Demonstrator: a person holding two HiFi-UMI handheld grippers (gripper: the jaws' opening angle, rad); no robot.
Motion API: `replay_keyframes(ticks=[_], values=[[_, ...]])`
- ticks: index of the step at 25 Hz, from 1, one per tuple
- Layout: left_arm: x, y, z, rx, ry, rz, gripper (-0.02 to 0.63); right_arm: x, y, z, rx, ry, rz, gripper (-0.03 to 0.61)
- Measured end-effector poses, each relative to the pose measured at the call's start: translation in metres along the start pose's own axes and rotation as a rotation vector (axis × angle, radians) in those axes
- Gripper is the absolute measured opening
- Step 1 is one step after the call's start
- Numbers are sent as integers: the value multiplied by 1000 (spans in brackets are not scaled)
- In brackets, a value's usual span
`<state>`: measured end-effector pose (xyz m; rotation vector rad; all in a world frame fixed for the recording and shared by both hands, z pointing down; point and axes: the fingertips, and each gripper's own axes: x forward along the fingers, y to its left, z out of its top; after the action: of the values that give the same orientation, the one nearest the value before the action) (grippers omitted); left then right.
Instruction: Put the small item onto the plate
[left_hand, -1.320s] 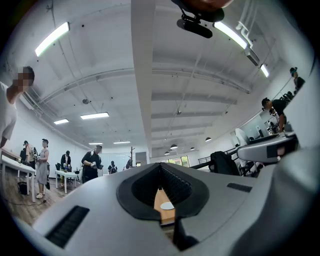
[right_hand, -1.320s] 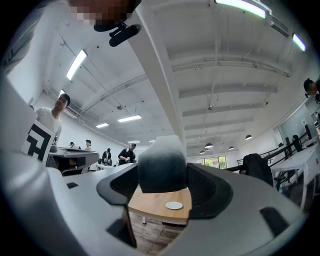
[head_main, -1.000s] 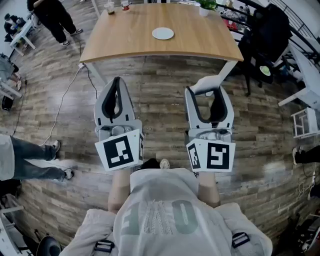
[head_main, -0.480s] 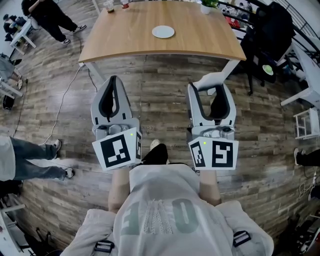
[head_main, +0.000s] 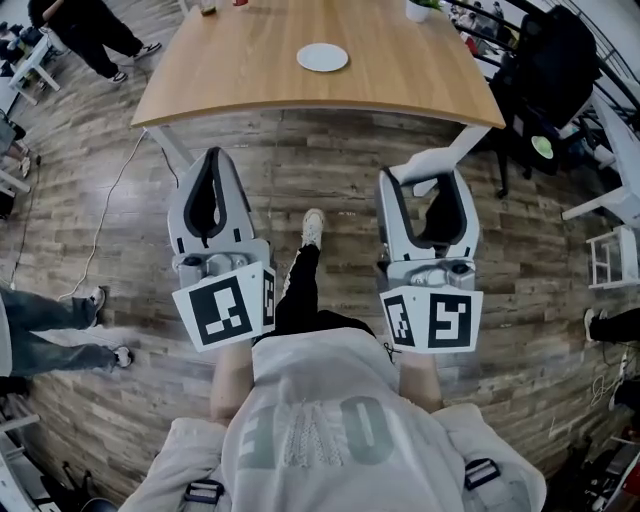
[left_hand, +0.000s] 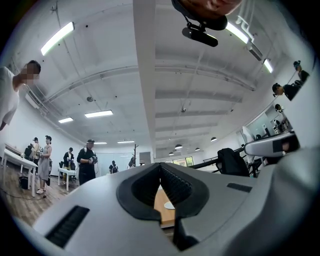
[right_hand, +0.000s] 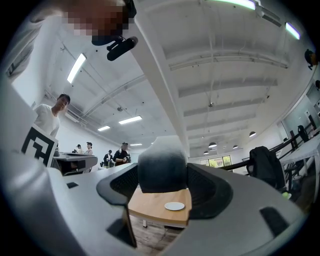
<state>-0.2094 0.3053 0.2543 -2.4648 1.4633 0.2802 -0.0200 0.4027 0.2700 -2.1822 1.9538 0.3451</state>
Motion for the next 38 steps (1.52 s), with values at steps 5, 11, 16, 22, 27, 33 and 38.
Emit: replay_keyframes(ticks=[5, 11, 16, 22, 27, 33, 38], values=[[68, 6, -24, -1, 15, -1, 9, 69, -11, -25, -26, 46, 28, 308], [192, 17, -44, -13, 33, -13, 8, 187, -39, -38, -74, 63, 27, 307], [301, 28, -45, -7, 22, -41, 9, 288, -69, -43, -80, 87, 8, 307], [413, 43, -39, -29, -22, -58, 9, 389, -102, -37, -104, 75, -31, 307], [464, 50, -44, -45, -41, -57, 8, 436, -115, -40, -91, 64, -44, 307], [490, 40, -48, -48, -32, -55, 9, 459, -130, -50, -81, 87, -38, 307], [507, 40, -54, -35, -16, -35, 9, 479, -134, -54, -63, 82, -13, 307]])
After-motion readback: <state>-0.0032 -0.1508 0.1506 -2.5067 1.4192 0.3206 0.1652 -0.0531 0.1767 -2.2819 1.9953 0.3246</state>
